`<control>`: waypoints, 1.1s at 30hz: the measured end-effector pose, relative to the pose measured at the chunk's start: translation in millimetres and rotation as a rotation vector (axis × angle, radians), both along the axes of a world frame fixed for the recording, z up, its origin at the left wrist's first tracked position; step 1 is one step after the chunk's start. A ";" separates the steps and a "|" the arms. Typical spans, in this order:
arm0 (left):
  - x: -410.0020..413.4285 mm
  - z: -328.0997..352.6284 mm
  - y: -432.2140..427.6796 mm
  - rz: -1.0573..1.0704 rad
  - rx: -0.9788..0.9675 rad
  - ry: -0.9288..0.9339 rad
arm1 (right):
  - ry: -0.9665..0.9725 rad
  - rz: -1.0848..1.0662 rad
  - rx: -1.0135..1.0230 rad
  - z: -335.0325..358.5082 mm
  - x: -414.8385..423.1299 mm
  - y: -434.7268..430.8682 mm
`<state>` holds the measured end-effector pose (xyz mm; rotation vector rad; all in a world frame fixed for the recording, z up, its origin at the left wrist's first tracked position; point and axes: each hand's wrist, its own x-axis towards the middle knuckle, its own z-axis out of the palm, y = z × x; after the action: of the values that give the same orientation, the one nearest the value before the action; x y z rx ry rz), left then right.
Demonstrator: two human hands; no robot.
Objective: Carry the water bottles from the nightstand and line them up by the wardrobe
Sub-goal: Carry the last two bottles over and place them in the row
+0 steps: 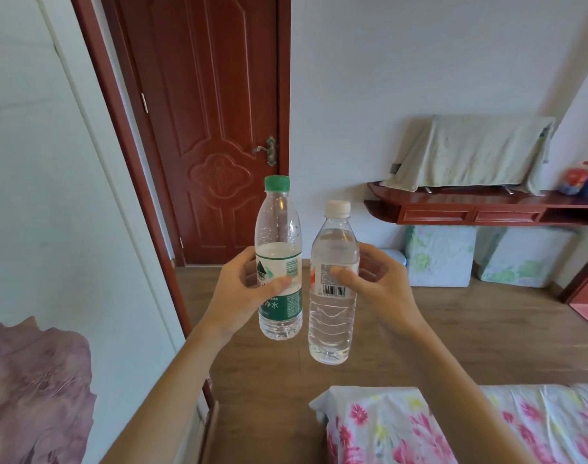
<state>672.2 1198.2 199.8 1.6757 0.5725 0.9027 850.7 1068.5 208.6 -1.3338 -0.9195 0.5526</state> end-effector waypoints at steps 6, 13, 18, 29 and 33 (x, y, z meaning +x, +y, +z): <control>22.4 7.0 71.9 -0.053 -0.015 -0.005 | -0.018 -0.003 0.027 13.7 24.8 68.3; 44.1 8.3 126.9 -0.088 -0.022 -0.001 | 0.015 -0.031 0.064 19.7 47.6 118.8; 64.6 9.5 157.4 -0.089 -0.045 0.008 | -0.003 -0.030 0.071 22.0 67.0 149.9; 138.5 -0.8 236.1 -0.004 -0.073 0.021 | -0.001 0.012 0.077 15.7 146.7 243.5; 177.9 -1.9 267.7 0.018 -0.072 -0.006 | -0.016 0.022 0.078 15.7 188.4 280.5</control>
<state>850.1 1466.0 197.9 1.6052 0.6102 0.8892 1039.1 1349.0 224.3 -1.2605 -0.9602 0.5183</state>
